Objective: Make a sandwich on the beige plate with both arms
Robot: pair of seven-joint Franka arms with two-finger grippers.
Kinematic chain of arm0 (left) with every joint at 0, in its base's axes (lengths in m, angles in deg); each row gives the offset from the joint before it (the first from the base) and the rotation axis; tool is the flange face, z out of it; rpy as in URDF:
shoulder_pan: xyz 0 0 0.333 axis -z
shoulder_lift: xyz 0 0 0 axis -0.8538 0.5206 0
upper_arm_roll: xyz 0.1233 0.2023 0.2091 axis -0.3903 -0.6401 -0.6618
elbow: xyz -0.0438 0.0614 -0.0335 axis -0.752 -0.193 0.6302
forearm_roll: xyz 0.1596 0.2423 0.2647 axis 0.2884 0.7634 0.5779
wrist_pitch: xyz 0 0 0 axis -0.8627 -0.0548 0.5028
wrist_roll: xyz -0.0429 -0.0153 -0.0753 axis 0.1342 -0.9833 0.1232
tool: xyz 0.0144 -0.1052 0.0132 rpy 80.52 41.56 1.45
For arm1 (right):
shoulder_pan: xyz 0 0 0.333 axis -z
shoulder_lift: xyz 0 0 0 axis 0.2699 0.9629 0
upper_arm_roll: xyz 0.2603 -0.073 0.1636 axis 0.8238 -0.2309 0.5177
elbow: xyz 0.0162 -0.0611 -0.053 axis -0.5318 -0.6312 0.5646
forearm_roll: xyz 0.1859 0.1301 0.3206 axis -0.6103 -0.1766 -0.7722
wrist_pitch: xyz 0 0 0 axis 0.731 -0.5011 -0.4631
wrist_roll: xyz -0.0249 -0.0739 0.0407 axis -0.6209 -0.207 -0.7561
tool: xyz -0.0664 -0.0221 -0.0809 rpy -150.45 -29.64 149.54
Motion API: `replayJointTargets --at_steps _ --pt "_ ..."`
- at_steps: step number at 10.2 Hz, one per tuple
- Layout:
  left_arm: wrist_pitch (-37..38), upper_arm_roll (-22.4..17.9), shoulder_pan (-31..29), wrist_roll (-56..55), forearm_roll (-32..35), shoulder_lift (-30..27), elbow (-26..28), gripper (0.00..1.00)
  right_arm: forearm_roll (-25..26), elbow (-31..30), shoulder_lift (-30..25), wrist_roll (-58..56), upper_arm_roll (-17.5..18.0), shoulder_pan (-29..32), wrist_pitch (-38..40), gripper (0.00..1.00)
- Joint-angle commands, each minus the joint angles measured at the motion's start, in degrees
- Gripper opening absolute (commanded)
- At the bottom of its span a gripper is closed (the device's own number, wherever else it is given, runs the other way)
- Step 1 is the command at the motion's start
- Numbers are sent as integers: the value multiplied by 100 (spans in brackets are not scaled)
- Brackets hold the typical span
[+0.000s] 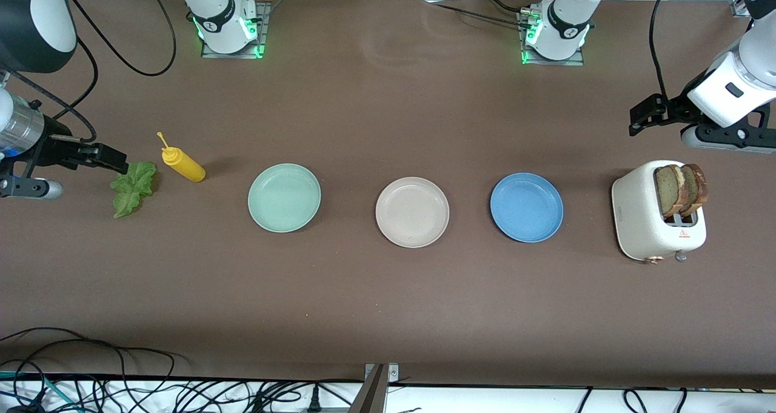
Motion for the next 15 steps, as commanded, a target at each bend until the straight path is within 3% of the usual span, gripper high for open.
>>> replayJointTargets --at_steps 1,15 --pt "70 18 -3 67 148 -24 -53 100 -107 104 36 -5 11 19 85 100" --pt "79 18 -3 67 139 -24 -53 100 -177 113 36 4 20 -8 235 100"
